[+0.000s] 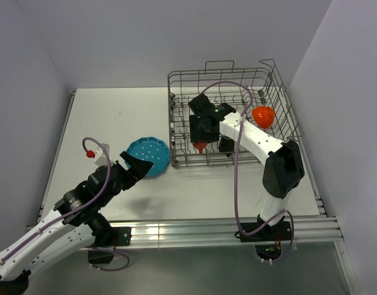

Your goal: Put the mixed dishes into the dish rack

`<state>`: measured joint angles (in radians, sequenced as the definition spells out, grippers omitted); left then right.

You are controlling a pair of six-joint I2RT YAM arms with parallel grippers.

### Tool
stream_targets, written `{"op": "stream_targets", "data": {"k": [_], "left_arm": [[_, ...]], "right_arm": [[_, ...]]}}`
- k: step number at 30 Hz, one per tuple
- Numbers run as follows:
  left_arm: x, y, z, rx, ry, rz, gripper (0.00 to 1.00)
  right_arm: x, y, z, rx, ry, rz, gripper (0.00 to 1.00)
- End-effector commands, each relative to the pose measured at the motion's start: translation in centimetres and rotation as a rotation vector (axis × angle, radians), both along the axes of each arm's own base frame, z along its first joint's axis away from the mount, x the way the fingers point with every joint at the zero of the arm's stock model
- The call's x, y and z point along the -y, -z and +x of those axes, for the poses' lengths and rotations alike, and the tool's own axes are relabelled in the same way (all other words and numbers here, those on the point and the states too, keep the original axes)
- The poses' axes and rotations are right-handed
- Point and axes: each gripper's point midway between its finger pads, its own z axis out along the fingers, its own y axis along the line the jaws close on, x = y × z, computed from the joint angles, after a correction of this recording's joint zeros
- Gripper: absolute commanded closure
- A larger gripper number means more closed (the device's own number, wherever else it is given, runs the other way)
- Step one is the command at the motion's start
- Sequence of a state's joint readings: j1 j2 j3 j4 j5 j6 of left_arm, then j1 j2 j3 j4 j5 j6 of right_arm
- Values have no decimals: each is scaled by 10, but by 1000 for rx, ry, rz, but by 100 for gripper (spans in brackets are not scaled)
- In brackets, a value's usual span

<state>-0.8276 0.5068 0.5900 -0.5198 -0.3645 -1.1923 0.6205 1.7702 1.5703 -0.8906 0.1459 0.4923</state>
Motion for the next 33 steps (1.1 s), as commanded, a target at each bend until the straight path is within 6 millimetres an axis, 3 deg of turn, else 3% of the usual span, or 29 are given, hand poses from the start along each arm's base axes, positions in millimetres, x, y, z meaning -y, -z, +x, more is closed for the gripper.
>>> {"op": "stream_targets", "data": {"k": [1,8,16,22,33], "left_arm": [[1,-5,2,12,-2,-12,1],[1,-3,1,7,1,-12,1],[3,-3,2,7,4,-13,1],[5,-2,2,4,11,-14,1],[2,-3,0,7,8,-12,1]], "right_arm": [[4,3,7,22,13,-35,100],[8,10,8,23,33,-64,100],[10,-11,10,77,39,-33,100],[2,-12,12,22,-22,-53,100],[-1,17,16,-52,-38,-95,100]]}}
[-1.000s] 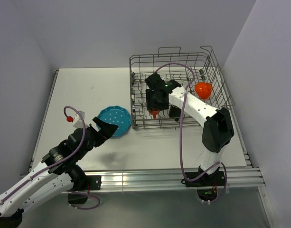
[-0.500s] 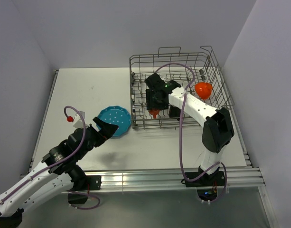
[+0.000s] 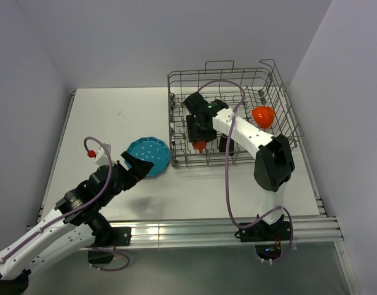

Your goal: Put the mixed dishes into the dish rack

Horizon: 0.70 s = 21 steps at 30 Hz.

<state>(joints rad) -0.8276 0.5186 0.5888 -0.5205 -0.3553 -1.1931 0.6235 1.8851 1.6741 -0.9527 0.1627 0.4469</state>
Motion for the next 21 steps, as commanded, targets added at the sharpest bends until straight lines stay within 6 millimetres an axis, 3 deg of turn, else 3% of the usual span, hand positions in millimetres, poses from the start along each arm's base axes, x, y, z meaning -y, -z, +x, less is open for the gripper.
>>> {"op": "stream_targets", "data": {"k": [1,5,8,12,14,21], "left_arm": [[0,-6,1,19,0,-17,1],[-1,-4,1,12,-4,-12,1],[-1,-2,0,9,-4,-13,1],[-1,4,1,-2,-7,-1,1],[0,9,2,-17,-11,10,1],[-4,35,6,-104,-52,90,1]], "right_arm": [[2,3,6,-5,-4,-18,100],[-1,7,7,-12,-10,-8,98],[-1,10,5,-15,-8,-6,83],[2,9,4,-6,-6,-7,43],[2,7,4,4,-7,-7,31],[2,-11,4,45,-14,15,25]]}}
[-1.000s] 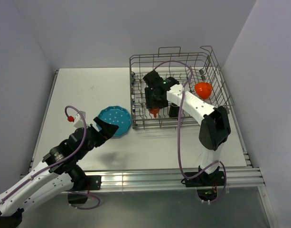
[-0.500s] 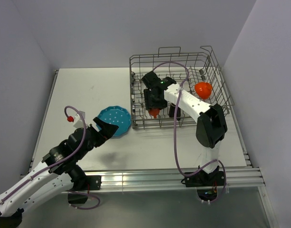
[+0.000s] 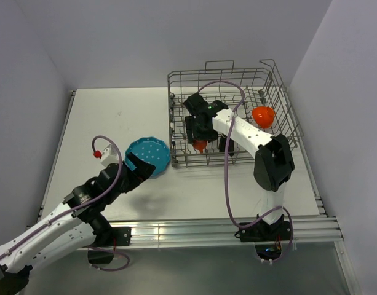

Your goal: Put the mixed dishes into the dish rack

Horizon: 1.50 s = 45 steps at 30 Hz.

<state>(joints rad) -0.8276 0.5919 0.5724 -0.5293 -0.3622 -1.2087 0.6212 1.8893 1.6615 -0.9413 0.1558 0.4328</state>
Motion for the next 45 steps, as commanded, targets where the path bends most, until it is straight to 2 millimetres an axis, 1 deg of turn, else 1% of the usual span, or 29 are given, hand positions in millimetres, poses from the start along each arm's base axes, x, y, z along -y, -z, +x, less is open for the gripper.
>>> {"op": "stream_targets", "data": {"k": [1,4,10,15,20,21,22,23,24,25,26,27,28,29,30,31,32,34,35,36,37,38,40,41,42,43,44,45], "left_arm": [[-5,15,4,-53,-45,50,1],[-5,26,6,-90,-54,81,1],[-13,44,8,-140,-102,122,1],[-25,55,13,-163,-157,139,1],[-41,76,20,-240,-217,191,1],[-43,79,22,-251,-227,199,1],[-50,84,25,-271,-256,211,1],[-53,86,29,-271,-263,211,1],[-53,90,30,-285,-257,206,1],[-61,95,35,-308,-286,207,2],[-63,96,40,-305,-286,200,2],[-61,104,39,-341,-270,193,4],[-69,106,44,-358,-298,183,8],[-72,109,46,-369,-295,187,10],[-69,113,49,-387,-283,172,11],[-75,116,53,-400,-301,166,12],[-75,119,56,-417,-303,165,12],[-76,120,61,-434,-308,154,14],[-76,118,66,-436,-311,151,15],[-76,122,68,-455,-315,160,16],[-76,118,74,-452,-319,161,16],[-76,119,76,-459,-321,166,16],[-78,126,77,-494,-330,192,17],[-78,123,81,-492,-337,196,17],[-79,127,82,-508,-340,208,20],[-81,126,84,-510,-346,219,23],[-81,126,85,-509,-348,226,29],[-82,130,85,-521,-350,237,44]], "right_arm": [[3,-17,5,56,0,18,24],[3,-23,4,70,-4,26,21],[4,-35,1,99,-15,52,20],[1,-52,-1,127,-27,86,20],[2,-62,-6,141,-36,105,20],[2,-69,-9,156,-40,118,20],[2,-72,-11,163,-42,127,20],[2,-76,-13,170,-40,134,20],[4,-84,-17,187,-39,148,20],[4,-90,-19,199,-40,158,20],[5,-93,-23,207,-37,168,20],[4,-106,-31,233,-46,193,20],[4,-112,-36,247,-51,204,20],[7,-123,-44,271,-50,228,21],[6,-128,-50,283,-58,237,21],[6,-134,-56,293,-61,250,21],[7,-143,-66,317,-73,267,21],[10,-152,-75,335,-76,287,21],[14,-159,-83,353,-79,300,21],[15,-164,-88,365,-85,303,21],[17,-166,-93,370,-83,306,21],[21,-172,-99,385,-83,320,21],[27,-176,-107,397,-80,327,22],[31,-180,-112,411,-79,340,22],[33,-183,-116,417,-82,347,22],[37,-183,-119,422,-79,345,22],[41,-186,-123,433,-76,350,22],[44,-188,-124,439,-74,353,22]]}}
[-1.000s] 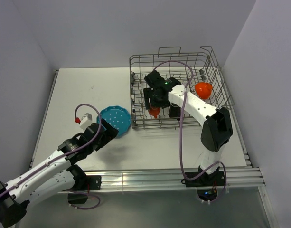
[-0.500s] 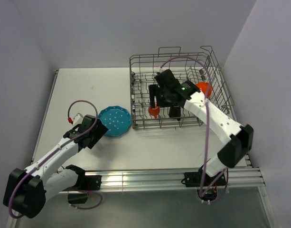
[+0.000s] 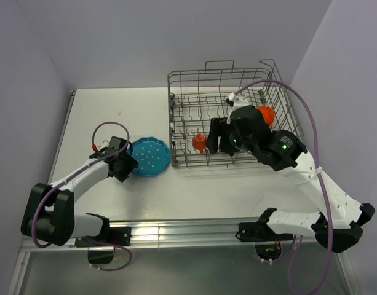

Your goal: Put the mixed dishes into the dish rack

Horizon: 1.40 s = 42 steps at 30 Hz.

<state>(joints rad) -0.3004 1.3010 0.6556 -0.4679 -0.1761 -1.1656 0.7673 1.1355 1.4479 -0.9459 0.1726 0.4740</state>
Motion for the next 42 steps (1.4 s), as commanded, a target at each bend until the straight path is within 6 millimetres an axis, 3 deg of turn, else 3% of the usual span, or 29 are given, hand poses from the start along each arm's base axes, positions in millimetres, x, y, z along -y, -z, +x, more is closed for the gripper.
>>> {"op": "stream_targets", "data": {"k": [1,3,4,12,14,15,18,22,28,32,35,42], "left_arm": [[-3,-9,13,12,11,33,53],[-8,-5,13,-10,1,67,71],[-9,-4,12,-17,0,77,76],[-29,7,-2,-68,-37,167,82],[-32,10,-3,-82,-36,189,87],[-33,10,-3,-82,-36,194,98],[-31,14,-3,-85,-15,189,100],[-21,5,2,-45,22,143,100],[-17,-51,12,87,59,117,100],[-22,-91,5,171,59,113,100],[-19,-106,-2,206,82,83,100],[-7,-115,-24,242,129,-10,100]], "right_arm": [[16,-7,-10,32,33,6,22],[20,-11,-13,42,39,14,22],[24,-14,-16,51,40,22,22],[32,-24,-24,72,45,44,22],[31,-22,-24,68,40,42,23],[31,-21,-24,67,39,42,23],[28,-15,-24,58,35,43,23],[4,-5,-25,19,-50,90,23],[-43,5,-24,-69,-174,193,25],[-66,2,-25,-111,-200,301,27],[-86,3,-29,-162,-211,416,28],[-124,5,-50,-273,-140,719,29]]}}
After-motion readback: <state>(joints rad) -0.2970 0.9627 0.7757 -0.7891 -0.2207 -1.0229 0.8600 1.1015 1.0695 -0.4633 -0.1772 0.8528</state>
